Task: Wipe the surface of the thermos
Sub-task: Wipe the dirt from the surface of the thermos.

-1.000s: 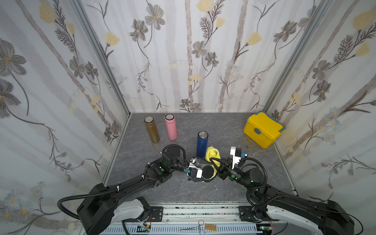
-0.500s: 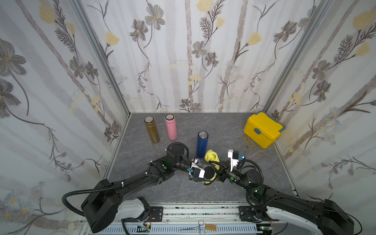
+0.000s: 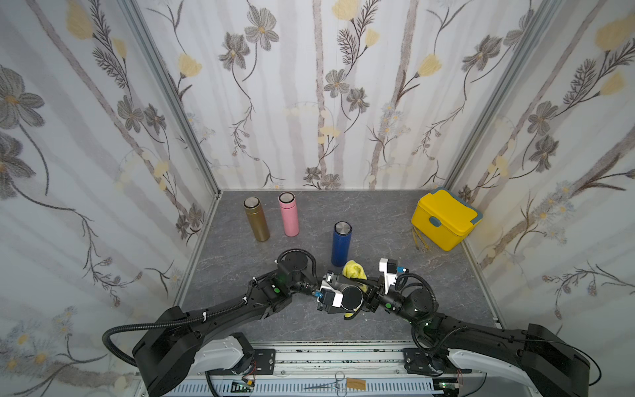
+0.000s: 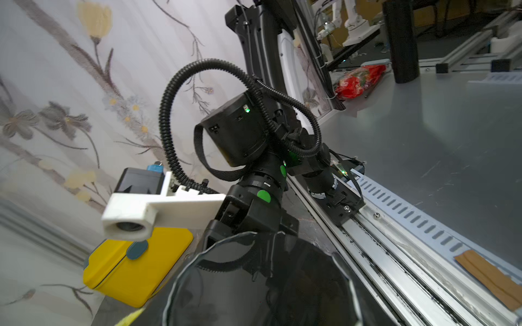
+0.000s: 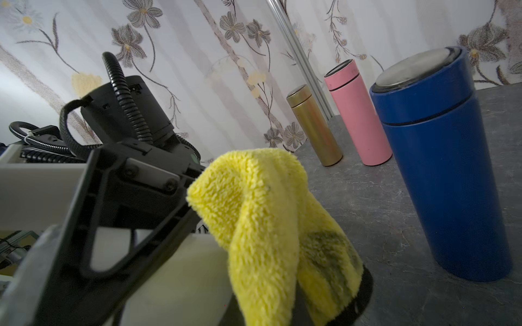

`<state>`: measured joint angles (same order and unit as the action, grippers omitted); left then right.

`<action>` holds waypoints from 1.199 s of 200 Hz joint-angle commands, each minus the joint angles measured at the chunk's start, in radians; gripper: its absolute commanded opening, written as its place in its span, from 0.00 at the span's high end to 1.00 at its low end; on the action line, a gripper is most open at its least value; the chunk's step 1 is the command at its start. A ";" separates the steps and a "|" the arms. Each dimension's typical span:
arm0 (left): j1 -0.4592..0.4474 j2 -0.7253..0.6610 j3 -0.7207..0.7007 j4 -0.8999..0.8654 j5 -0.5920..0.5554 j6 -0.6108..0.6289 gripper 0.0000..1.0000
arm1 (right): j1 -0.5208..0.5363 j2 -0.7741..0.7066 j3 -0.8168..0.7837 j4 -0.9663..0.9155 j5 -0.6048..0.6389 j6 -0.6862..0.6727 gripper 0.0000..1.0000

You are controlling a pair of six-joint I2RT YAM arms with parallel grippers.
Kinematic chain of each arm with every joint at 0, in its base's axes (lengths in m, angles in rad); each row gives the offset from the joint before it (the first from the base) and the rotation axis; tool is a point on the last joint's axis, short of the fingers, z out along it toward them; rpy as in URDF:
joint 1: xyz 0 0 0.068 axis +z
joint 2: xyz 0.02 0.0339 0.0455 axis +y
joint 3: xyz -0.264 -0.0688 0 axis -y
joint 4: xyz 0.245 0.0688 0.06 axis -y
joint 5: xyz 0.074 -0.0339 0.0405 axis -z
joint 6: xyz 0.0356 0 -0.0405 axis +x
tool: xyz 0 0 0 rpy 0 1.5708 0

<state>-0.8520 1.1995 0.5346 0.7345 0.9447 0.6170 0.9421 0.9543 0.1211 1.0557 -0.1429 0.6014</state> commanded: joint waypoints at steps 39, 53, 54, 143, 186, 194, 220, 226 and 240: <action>0.001 -0.024 -0.023 0.515 -0.680 -0.653 1.00 | 0.006 -0.279 0.153 -0.234 0.013 -0.052 1.00; -0.004 -0.031 -0.034 0.515 -0.746 -0.697 1.00 | 0.010 -0.311 0.154 -0.246 0.002 -0.045 1.00; -0.004 -0.032 -0.034 0.514 -0.750 -0.699 1.00 | 0.010 -0.314 0.152 -0.247 0.002 -0.045 1.00; -0.253 -0.032 0.100 0.222 -1.411 -0.726 1.00 | 0.063 -0.230 0.018 -0.120 0.073 -0.009 1.00; -0.331 0.033 0.208 0.127 -1.598 -0.788 1.00 | 0.115 -0.201 0.210 -0.262 0.138 -0.089 1.00; -0.334 0.043 0.239 0.070 -1.622 -0.820 1.00 | 0.117 -0.178 0.210 -0.254 0.151 -0.089 1.00; -0.357 0.094 0.338 -0.078 -1.795 -0.922 1.00 | 0.122 -0.091 0.104 -0.140 0.200 -0.058 1.00; -0.363 0.106 0.360 -0.105 -1.848 -0.940 1.00 | 0.125 -0.069 0.069 -0.095 0.211 -0.048 1.00; -0.377 0.146 0.437 -0.235 -1.973 -1.025 1.00 | 0.135 -0.025 -0.005 -0.001 0.248 -0.035 1.00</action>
<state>-1.2095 1.3037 0.8776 0.6609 -0.7849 -0.2379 1.0687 0.8742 0.2031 0.9302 0.0170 0.5404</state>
